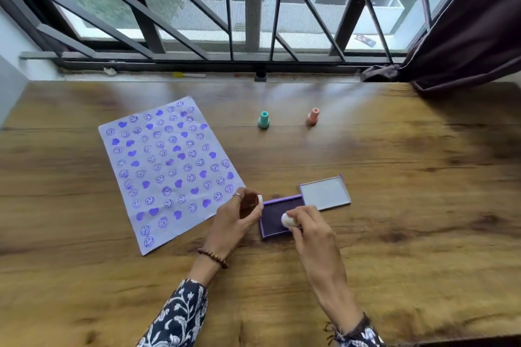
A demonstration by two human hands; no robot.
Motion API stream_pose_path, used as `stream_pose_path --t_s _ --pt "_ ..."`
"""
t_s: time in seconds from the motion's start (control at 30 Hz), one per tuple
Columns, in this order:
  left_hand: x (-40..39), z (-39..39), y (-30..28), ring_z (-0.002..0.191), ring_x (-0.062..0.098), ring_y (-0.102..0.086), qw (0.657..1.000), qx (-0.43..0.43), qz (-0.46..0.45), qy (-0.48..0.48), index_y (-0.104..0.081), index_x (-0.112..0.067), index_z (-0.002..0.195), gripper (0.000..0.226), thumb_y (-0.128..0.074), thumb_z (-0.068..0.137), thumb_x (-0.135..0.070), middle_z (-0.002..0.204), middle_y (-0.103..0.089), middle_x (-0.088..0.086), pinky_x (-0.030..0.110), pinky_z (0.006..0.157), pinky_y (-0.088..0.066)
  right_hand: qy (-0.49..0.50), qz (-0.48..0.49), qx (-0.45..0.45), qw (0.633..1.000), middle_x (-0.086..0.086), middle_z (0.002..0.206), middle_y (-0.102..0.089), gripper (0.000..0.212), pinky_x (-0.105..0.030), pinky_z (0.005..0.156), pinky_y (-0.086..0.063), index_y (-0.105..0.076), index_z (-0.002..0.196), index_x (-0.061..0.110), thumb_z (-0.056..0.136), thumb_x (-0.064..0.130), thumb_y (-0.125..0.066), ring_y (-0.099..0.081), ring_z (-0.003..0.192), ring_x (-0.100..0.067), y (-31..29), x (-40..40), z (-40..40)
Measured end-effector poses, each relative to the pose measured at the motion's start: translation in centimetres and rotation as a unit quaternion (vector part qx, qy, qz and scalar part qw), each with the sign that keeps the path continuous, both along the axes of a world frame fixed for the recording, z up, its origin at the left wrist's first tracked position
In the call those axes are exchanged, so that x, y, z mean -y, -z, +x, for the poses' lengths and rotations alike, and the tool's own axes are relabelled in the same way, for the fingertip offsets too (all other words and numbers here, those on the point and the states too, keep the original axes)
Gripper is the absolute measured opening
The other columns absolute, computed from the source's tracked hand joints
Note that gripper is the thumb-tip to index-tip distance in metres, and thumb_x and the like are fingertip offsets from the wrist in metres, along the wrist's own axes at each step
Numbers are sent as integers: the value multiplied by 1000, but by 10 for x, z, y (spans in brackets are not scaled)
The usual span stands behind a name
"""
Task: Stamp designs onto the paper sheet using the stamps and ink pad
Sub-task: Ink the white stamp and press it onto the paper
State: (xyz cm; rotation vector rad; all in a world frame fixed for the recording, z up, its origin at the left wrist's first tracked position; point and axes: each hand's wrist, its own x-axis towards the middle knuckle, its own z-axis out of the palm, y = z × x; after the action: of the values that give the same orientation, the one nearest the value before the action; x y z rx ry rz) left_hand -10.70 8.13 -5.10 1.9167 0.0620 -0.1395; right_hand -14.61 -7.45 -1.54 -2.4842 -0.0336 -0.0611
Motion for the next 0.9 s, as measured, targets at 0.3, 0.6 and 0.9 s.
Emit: stream_pose_path --t_s 0.3,0.6,0.9 --pt "-2 1 -2 91 8 -66 1000 -13 -4 18 -59 -16 97 16 -65 82 -16 95 -70 3 23 86 -51 -87 -153 -46 983 2 83 -61 13 -21 56 -40 -62 88 19 87 6 -58 -56 71 -13 1 -3 10" --pt "-3 4 -3 81 4 -65 999 -6 0 32 -61 -14 91 12 -66 81 -13 88 -71 1 13 80 -50 -108 -212 -154 959 -14 93 -69 17 -32 67 -43 -68 86 12 79 9 -53 -63 89 -33 -13 -6 52" --pt "-53 -11 -21 83 -8 -63 999 27 -43 -15 -61 -15 93 14 -65 81 -9 89 -69 -4 3 81 -45 61 330 -291 896 2 74 -68 18 -10 62 -49 -69 81 15 74 -2 -69 -64 73 -13 -29 -10 26"
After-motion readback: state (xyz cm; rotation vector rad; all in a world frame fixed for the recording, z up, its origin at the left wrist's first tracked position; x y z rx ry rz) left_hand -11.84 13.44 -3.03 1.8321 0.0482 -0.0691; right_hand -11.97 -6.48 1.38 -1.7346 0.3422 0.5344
